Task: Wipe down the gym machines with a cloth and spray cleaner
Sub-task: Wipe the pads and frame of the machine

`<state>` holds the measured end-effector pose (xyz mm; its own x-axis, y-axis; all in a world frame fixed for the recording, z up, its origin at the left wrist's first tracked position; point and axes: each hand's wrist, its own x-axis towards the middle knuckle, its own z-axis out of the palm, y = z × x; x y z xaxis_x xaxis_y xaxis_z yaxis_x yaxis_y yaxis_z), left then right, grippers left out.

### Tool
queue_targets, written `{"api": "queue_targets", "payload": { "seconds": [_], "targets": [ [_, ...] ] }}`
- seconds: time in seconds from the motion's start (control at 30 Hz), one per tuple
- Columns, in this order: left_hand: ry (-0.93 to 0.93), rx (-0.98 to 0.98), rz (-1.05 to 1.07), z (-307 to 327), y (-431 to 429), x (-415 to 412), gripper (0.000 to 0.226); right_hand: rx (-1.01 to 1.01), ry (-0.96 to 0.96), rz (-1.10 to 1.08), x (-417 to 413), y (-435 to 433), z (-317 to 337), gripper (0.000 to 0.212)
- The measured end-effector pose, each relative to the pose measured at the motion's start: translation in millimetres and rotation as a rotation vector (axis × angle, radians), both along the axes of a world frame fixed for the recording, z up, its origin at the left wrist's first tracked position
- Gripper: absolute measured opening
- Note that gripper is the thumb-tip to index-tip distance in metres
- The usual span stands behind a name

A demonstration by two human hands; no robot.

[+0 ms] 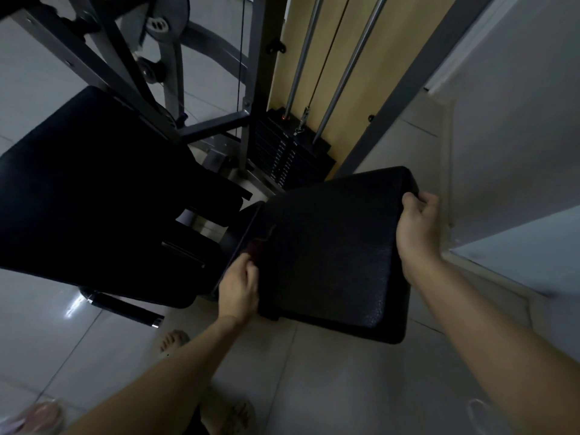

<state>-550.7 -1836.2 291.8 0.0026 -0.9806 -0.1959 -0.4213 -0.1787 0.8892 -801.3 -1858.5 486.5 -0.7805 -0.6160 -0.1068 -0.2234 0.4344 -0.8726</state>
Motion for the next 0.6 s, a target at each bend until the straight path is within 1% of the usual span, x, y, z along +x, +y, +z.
{"api": "queue_targets", "payload": {
  "seconds": [0.07, 0.13, 0.17, 0.2, 0.27, 0.37, 0.4, 0.47, 0.5, 0.53, 0.57, 0.6],
  "targets": [
    [-0.094, 0.184, 0.111, -16, -13, 12, 0.023, -0.007, 0.0, 0.013, 2, 1, 2, 0.037],
    [-0.184, 0.374, 0.195, -16, -21, 12, 0.023, -0.004, 0.021, 0.018, 3, 2, 5, 0.037],
    [-0.196, 0.39, 0.197, -3, -21, 3, 0.023, -0.008, 0.023, 0.017, 3, 2, 7, 0.037],
    [-0.188, 0.347, 0.164, 14, -17, -7, 0.021, -0.008, 0.005, 0.02, 4, 2, 5, 0.037],
    [-0.118, 0.15, 0.007, 64, -1, -41, 0.017, -0.027, -0.039, 0.015, 4, 0, 5, 0.037],
    [0.019, -0.162, -0.219, 145, 36, -87, 0.016, -0.048, -0.098, 0.006, 5, 4, 9, 0.035],
    [0.04, -0.267, -0.297, 163, 43, -97, 0.017, -0.051, -0.102, 0.002, 4, 6, 9, 0.035],
    [0.02, -0.39, -0.409, 170, 35, -105, 0.018, -0.059, -0.095, -0.005, 2, 7, 9, 0.035],
    [0.003, -0.391, -0.413, 163, 21, -105, 0.016, -0.065, -0.096, -0.011, 1, 6, 7, 0.033],
    [-0.025, -0.339, -0.385, 149, 3, -101, 0.014, -0.062, -0.097, -0.014, 1, 5, 6, 0.032],
    [-0.059, -0.23, -0.338, 130, -17, -94, 0.012, -0.049, -0.084, -0.015, 1, 4, 5, 0.031],
    [-0.097, -0.074, -0.297, 102, -40, -84, 0.01, -0.028, -0.056, -0.009, 1, 3, 4, 0.032]
  ]
}}
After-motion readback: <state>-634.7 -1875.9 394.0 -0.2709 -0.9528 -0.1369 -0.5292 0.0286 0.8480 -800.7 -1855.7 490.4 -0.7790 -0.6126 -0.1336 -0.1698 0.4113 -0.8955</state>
